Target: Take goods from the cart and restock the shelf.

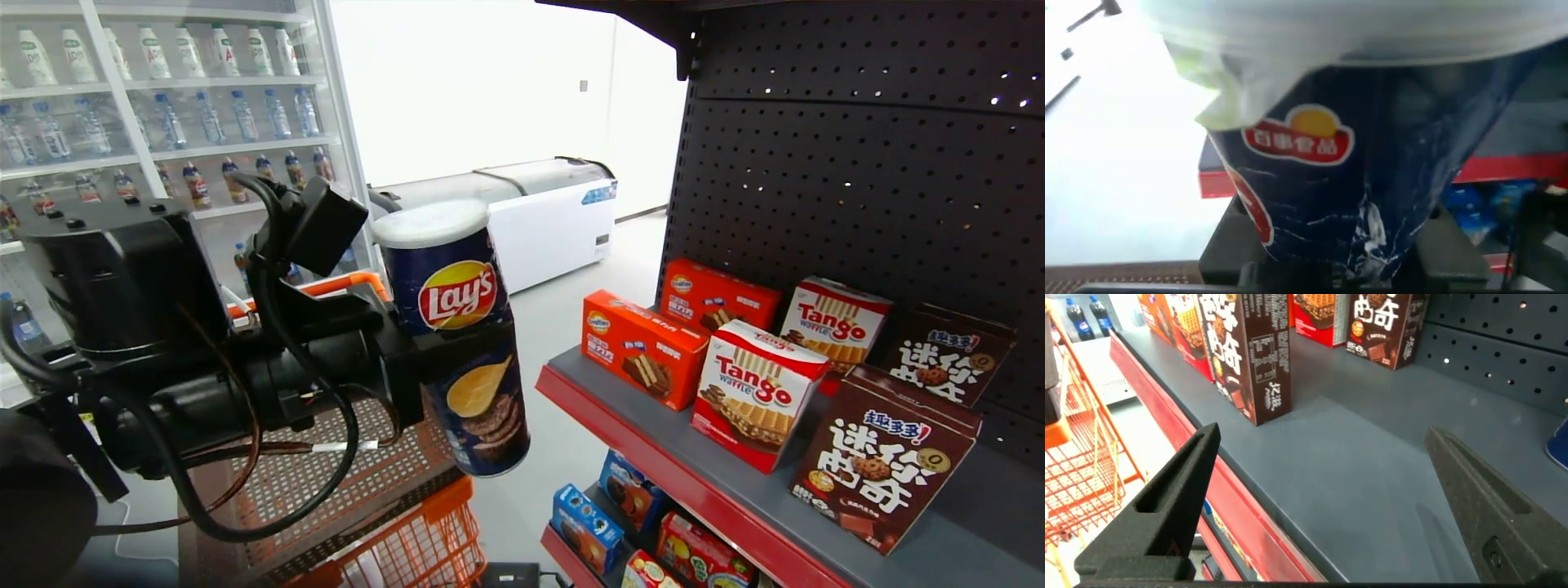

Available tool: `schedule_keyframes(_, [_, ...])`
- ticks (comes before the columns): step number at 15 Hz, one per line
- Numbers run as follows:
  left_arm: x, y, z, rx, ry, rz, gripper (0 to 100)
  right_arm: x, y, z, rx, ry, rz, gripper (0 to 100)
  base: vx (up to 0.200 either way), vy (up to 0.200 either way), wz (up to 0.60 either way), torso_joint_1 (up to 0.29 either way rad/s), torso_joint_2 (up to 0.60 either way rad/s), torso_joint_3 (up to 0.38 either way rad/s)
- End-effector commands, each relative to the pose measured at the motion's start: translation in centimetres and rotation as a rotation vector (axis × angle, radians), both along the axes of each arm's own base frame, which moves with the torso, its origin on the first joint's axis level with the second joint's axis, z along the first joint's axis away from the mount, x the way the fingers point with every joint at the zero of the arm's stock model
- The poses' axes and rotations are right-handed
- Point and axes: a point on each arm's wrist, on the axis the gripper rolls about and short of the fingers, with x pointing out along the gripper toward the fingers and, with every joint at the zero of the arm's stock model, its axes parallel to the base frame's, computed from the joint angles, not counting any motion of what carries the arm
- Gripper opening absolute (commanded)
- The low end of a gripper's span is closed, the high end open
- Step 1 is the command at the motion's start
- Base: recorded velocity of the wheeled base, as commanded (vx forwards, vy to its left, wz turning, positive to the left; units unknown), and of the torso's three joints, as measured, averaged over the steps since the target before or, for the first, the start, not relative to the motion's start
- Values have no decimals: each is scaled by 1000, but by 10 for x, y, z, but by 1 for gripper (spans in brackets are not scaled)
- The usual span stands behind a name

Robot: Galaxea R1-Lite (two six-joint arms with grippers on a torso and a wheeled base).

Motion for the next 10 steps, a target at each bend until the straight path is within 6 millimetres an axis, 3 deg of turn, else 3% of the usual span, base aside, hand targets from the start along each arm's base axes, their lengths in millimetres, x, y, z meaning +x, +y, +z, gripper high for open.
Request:
schedule_keyframes(1, [-13, 3, 9, -11, -17, -53, 0, 0, 0, 0, 1, 0, 0, 100, 0, 0, 0, 0, 0, 0])
schedule_keyframes(4, [-43, 10, 18, 17, 39, -147, 0, 0, 0, 0, -1, 0, 0, 100, 0, 0, 0, 0, 0, 0])
schedule_keyframes(5, [-43, 10, 18, 17, 39, -147, 0, 0, 0, 0, -1, 0, 0, 100, 0, 0, 0, 0, 0, 0])
schedule_keyframes(6, [-59, 12, 20, 49, 55, -184, 0, 0, 0, 0, -1, 0, 0, 100, 0, 0, 0, 0, 0, 0])
schedule_keyframes(10, [-63, 14, 19, 73, 45, -193, 0, 0, 0, 0, -1, 2, 0, 100, 0, 0, 0, 0, 0, 0])
